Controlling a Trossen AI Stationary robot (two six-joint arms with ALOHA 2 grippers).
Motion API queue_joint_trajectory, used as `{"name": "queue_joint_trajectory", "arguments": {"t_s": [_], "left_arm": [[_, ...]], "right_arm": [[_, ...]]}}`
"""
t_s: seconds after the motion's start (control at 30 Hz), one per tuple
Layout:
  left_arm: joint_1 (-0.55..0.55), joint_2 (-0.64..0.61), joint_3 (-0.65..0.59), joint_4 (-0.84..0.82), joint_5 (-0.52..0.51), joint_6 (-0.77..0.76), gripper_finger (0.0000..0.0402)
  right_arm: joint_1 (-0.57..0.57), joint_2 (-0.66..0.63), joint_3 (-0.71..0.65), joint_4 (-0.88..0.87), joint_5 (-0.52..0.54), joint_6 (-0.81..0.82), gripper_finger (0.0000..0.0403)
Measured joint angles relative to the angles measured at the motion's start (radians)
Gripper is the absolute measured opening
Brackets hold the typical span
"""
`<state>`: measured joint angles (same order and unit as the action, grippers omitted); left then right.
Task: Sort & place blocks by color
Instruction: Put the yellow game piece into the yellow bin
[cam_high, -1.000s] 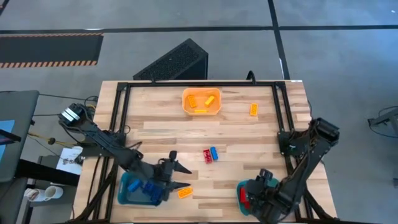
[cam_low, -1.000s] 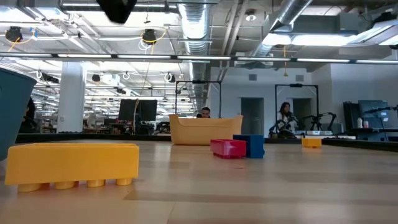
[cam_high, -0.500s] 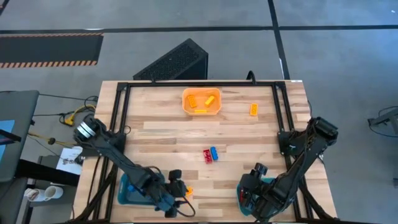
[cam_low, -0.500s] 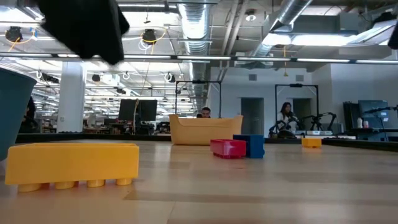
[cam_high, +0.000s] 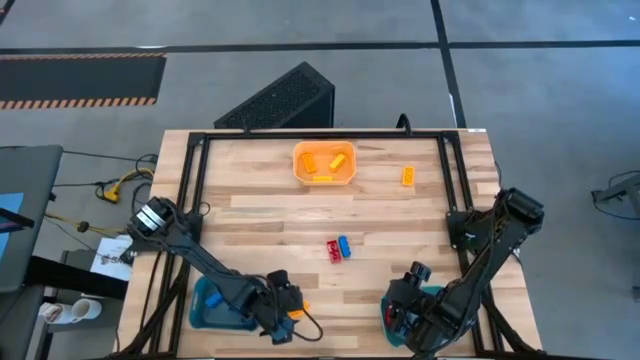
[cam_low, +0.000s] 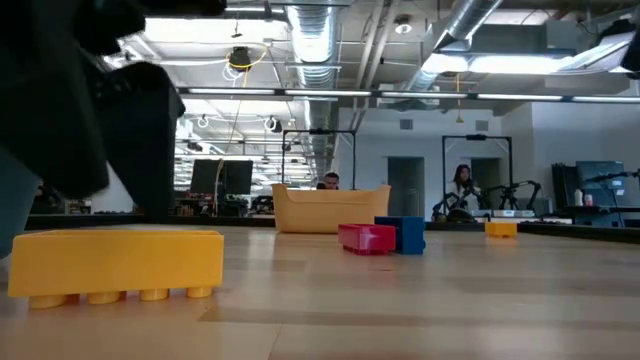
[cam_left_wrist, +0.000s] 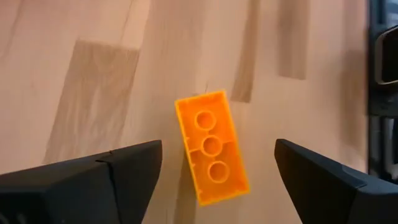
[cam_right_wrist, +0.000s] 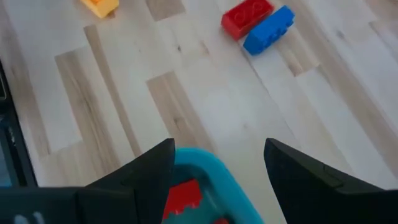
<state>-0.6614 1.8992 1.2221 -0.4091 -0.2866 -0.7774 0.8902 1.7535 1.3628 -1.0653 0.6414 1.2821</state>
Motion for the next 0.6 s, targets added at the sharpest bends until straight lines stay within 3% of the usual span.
{"name": "queue_joint_trajectory", "arguments": {"t_s": [0.33,0.47,0.6], "left_arm": [[0.006,0.059,-0.001,-0.016,-0.014,-0.003,0.0273],[0.014,0.076,-0.001,-0.033,-0.021,-0.003,0.0235],[0.021,0.081,0.000,-0.034,-0.021,0.044,0.0168]], "right_arm": [[-0.001,0.000,0.000,0.000,0.043,0.029,0.0270],[-0.001,0.000,0.000,0.009,0.048,0.030,0.0270],[-0.001,0.000,0.000,0.011,0.073,0.030,0.0270]]}}
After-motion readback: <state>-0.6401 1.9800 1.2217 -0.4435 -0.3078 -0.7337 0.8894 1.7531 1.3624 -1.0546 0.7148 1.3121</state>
